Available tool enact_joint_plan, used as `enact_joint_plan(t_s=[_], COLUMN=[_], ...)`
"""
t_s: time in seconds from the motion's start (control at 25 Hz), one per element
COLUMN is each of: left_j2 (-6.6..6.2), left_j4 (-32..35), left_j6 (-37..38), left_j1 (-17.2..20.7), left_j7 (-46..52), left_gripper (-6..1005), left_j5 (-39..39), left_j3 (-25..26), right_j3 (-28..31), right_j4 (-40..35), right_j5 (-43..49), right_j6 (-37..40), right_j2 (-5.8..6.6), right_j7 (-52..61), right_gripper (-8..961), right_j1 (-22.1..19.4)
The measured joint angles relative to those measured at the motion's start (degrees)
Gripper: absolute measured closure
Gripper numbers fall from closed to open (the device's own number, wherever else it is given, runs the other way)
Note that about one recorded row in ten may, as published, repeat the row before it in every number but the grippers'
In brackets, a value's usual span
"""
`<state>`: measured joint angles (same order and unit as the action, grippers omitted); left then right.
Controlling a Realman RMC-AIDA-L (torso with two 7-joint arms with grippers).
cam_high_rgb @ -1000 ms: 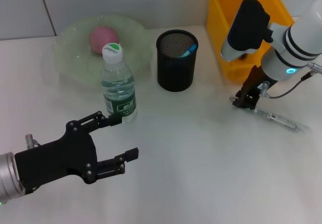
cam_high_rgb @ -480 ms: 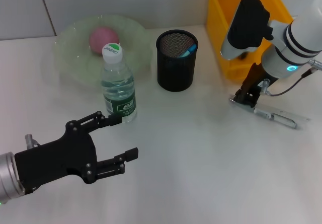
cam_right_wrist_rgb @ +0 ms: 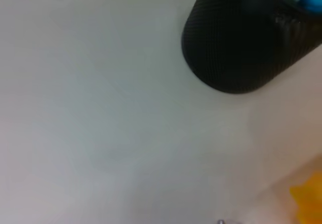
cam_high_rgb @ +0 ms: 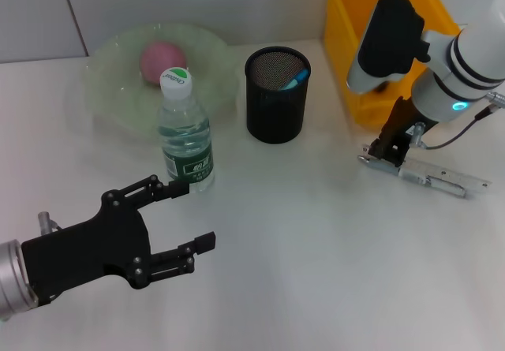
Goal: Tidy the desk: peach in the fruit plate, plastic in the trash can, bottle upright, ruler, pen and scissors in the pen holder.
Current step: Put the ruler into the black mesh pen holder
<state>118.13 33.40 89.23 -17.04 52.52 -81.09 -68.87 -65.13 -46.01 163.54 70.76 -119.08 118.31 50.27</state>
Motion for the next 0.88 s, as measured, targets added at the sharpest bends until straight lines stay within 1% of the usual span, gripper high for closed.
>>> enact_joint_plan(t_s=[0.04, 0.08, 0.12, 0.16, 0.2, 0.24, 0.32, 0.36, 0.4, 0.48, 0.52, 0.56, 0.6, 0.64, 0.68, 0.72, 0.76, 0.8, 0.84, 0.88], left_j2=[0.0, 0.0, 0.0, 0.0, 0.0, 0.0, 0.0, -0.01, -0.01, 0.0, 0.0, 0.0, -0.03, -0.03, -0.03, -0.08, -0.08, -0.08, -0.08, -0.09], left_j4=[0.0, 0.0, 0.0, 0.0, 0.0, 0.0, 0.0, 0.0, 0.0, 0.0, 0.0, 0.0, 0.0, 0.0, 0.0, 0.0, 0.0, 0.0, 0.0, 0.0], left_j6=[0.01, 0.02, 0.05, 0.18, 0.26, 0.38, 0.66, 0.73, 0.79, 0.92, 1.41, 1.41, 2.11, 2.11, 2.11, 2.81, 2.81, 2.96, 3.12, 3.42], left_j1=[0.0, 0.0, -0.01, -0.01, 0.0, 0.04, 0.13, 0.16, 0.19, 0.2, 0.21, 0.21, 0.24, 0.24, 0.24, 0.3, 0.3, 0.32, 0.34, 0.37], left_j7=[0.0, 0.0, 0.0, 0.02, 0.02, 0.02, 0.01, 0.01, 0.02, 0.02, 0.02, 0.02, 0.03, 0.03, 0.03, 0.04, 0.04, 0.04, 0.04, 0.07], left_gripper=[230, 230, 230, 230, 230, 230, 230, 230, 230, 230, 230, 231, 231, 231, 231, 231, 231, 231, 231, 231], left_j5=[0.0, 0.0, 0.0, 0.0, 0.0, 0.0, 0.0, 0.01, 0.01, 0.01, 0.02, 0.02, 0.03, 0.03, 0.03, -0.06, -0.06, -0.13, -0.16, -0.2], left_j3=[0.03, 0.04, 0.05, 0.09, 0.12, 0.18, 0.3, 0.32, 0.32, 0.32, 0.37, 0.37, 0.7, 0.7, 0.7, 1.53, 1.53, 1.65, 1.71, 1.73], right_j3=[-0.01, -0.01, 0.05, 0.05, 0.4, 0.4, 1.1, 1.1, 1.21, 1.22, 1.45, 1.45, 2.49, 2.49, 3.17, 4.24, 4.24, 4.27, 4.27, 3.62], right_j4=[-1.95, -1.95, -5.3, -5.3, -8.63, -8.63, -13.44, -13.44, -16.54, -17.99, -20.69, -20.69, -23.89, -23.89, -25.36, -27.68, -27.68, -29.41, -29.41, -30.2], right_j5=[-0.58, -0.58, -2.01, -2.01, -4.57, -4.57, -8.91, -8.91, -11.37, -12.41, -14.39, -14.39, -16.59, -16.59, -18.01, -22.07, -22.07, -26.6, -26.6, -29.13], right_j6=[0.84, 0.84, 2.48, 2.48, 4.24, 4.24, 6.8, 6.8, 8.15, 8.58, 8.84, 8.84, 8.78, 8.78, 8.61, 7.39, 7.39, 4.69, 4.69, 2.43], right_j2=[-0.06, -0.06, -0.13, -0.13, -0.08, -0.08, 0.11, 0.11, 0.14, 0.14, 0.12, 0.12, 0.04, 0.04, -0.01, -0.06, -0.06, -0.06, -0.06, -0.07], right_j7=[0.05, 0.05, 0.09, 0.09, 0.09, 0.09, 0.07, 0.07, 0.07, 0.08, 0.16, 0.16, 0.2, 0.2, 0.21, 0.18, 0.18, -0.32, -0.32, -1.13], right_gripper=[949, 949, 949, 949, 949, 949, 949, 949, 949, 949, 949, 949, 949, 949, 949, 949, 949, 949, 949, 949], right_j1=[-0.77, -0.77, -2.02, -2.02, -3.25, -3.25, -4.9, -4.9, -6.08, -6.63, -7.59, -7.59, -8.5, -8.5, -8.91, -9.87, -9.87, -11.18, -11.18, -12.07])
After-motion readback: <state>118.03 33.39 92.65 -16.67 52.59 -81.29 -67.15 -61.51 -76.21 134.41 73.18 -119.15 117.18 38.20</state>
